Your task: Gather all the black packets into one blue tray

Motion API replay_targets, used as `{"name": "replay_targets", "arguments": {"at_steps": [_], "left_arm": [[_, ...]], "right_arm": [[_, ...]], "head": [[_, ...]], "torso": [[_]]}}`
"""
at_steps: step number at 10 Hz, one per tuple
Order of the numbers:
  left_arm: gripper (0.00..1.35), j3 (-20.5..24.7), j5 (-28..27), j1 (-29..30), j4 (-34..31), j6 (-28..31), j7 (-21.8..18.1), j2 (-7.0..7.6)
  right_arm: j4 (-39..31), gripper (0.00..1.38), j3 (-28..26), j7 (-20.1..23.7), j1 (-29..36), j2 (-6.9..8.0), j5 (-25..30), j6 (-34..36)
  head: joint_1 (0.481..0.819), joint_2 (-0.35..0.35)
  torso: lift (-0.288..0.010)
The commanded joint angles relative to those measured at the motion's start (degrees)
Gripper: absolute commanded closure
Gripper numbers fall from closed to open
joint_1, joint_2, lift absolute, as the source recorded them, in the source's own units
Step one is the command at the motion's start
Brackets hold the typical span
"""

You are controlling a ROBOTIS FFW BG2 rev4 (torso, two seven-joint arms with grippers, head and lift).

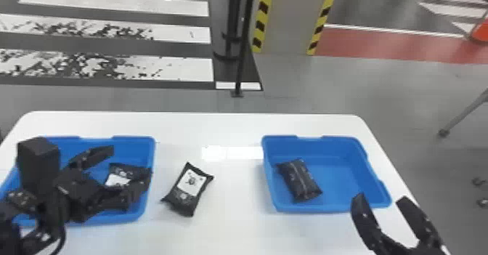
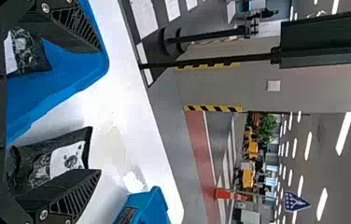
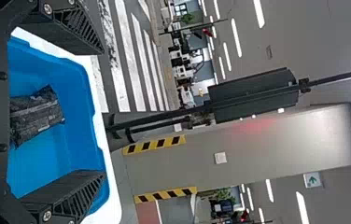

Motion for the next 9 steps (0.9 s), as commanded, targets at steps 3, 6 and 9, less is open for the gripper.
{"name": "replay_targets", "arguments": {"at_steps": [3,6,9], "left_arm": [[0.11,-9.42,-3.1,-11.17,9.55,2.58,-1.74,1.15],[0.11,-16.05,-4.13,-18.06,19.25,6.09,-2.7,0.97],[0.1,-23.59,-4.13,-24.81,27.97,7.92,-2.79,1.5]], "right_arm": [[0.81,0.11,0.92,0.0,-0.73,0.23,-0.81,0.2],[1.37,0.11,1.61,0.0,-0.87,0.23,-1.5,0.2],[2.22,0.11,2.29,0.0,-1.43,0.23,-2.19,0.34]], "head": [[0.695,-0.224],[0.695,-0.265],[0.695,-0.316]], "torso": [[-0.11],[-0.11],[-0.11]]}}
